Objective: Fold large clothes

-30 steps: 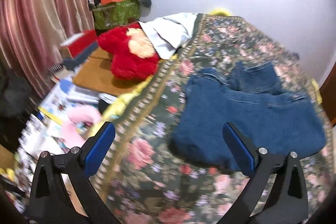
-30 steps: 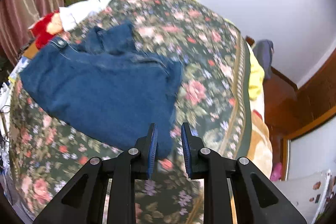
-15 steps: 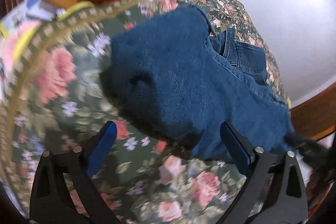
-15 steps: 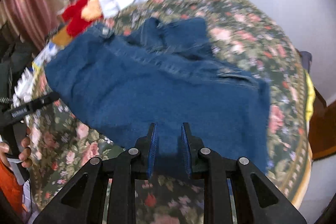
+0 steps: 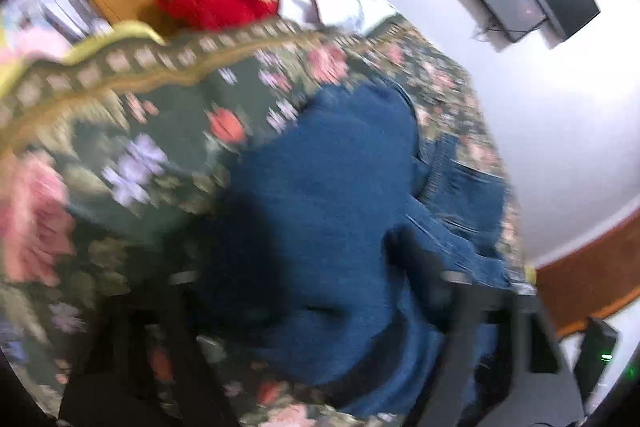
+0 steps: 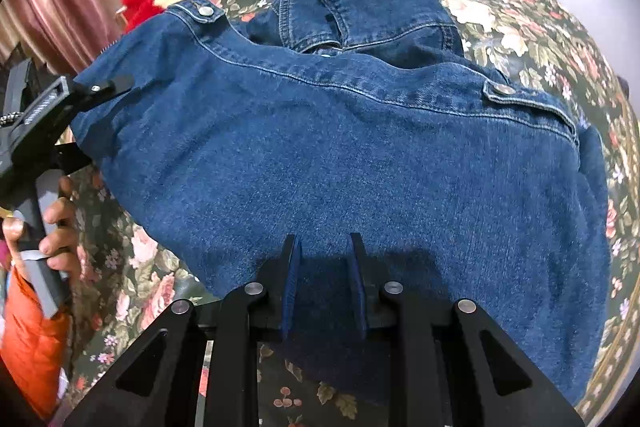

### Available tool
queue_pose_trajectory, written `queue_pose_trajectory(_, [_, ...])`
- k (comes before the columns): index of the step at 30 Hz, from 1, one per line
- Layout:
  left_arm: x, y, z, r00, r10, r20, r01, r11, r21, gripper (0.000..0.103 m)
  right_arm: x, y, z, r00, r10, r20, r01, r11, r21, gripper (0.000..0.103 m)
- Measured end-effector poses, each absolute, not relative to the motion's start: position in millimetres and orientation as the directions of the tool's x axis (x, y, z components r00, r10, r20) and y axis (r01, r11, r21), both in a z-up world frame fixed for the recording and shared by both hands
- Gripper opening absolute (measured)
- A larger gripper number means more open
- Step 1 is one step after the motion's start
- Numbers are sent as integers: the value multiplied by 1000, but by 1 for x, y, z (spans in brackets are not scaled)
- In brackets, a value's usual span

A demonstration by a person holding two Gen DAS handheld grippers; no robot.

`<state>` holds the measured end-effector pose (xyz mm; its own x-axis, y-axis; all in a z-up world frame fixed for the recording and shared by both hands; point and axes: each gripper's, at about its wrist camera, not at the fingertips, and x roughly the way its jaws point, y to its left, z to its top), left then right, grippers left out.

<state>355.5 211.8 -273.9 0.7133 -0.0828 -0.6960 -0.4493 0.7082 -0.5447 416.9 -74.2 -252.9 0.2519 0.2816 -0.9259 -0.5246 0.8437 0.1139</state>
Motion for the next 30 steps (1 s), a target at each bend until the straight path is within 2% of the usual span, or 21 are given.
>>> queue_pose_trajectory(1, [355, 212, -270, 713, -88, -696, -443, 713, -544, 48, 418, -75, -252, 244, 284, -927, -518, 846, 123, 20])
queue_pose_trajectory(4, [349, 213, -255, 724, -102, -683, -417, 724, -550, 36, 421, -76, -247, 210, 283, -936, -500, 854, 146, 20])
queue_pose_trajectory(10, [326, 194, -194, 791, -23, -611, -344, 809, -476, 31, 418, -59, -211, 162, 397, -903, -510, 818, 268, 20])
queue_pose_trajectory(14, [308, 181, -158, 846, 29, -533, -288, 866, -410, 21, 416, -28, -193, 156, 457, -876, -557, 773, 304, 20])
queue_pose_trajectory(15, [305, 178, -151, 860, 46, -508, -276, 880, -388, 11, 416, -17, -196, 140, 466, -874, -568, 761, 315, 20])
queue_pose_trajectory(16, [302, 176, -143, 869, 74, -488, -274, 895, -351, 5, 418, -8, -201, 117, 467, -876, -576, 751, 323, 20])
queue_pose_trajectory(18, [307, 178, -141, 855, 94, -509, -288, 903, -317, 5, 422, 13, -226, 45, 442, -896, -584, 739, 335, 20])
queue_pose_trajectory(20, [311, 183, -146, 817, 98, -568, -319, 897, -305, 5, 426, 28, -264, -33, 386, -922, -547, 765, 340, 20])
queue_pose_trajectory(23, [302, 198, -162, 779, 77, -622, -356, 871, -338, 15, 428, 26, -292, -40, 389, -920, -487, 797, 358, 20])
queue_pose_trajectory(25, [291, 201, -169, 758, 92, -646, -380, 866, -323, 39, 427, 21, -288, -43, 412, -910, -494, 783, 378, 20])
queue_pose_trajectory(27, [274, 203, -176, 739, 104, -666, -402, 861, -312, 51, 430, 16, -284, -74, 410, -909, -499, 774, 390, 20])
queue_pose_trajectory(30, [258, 204, -187, 711, 79, -698, -414, 851, -325, 62, 434, -2, -275, -76, 429, -900, -460, 786, 414, 20])
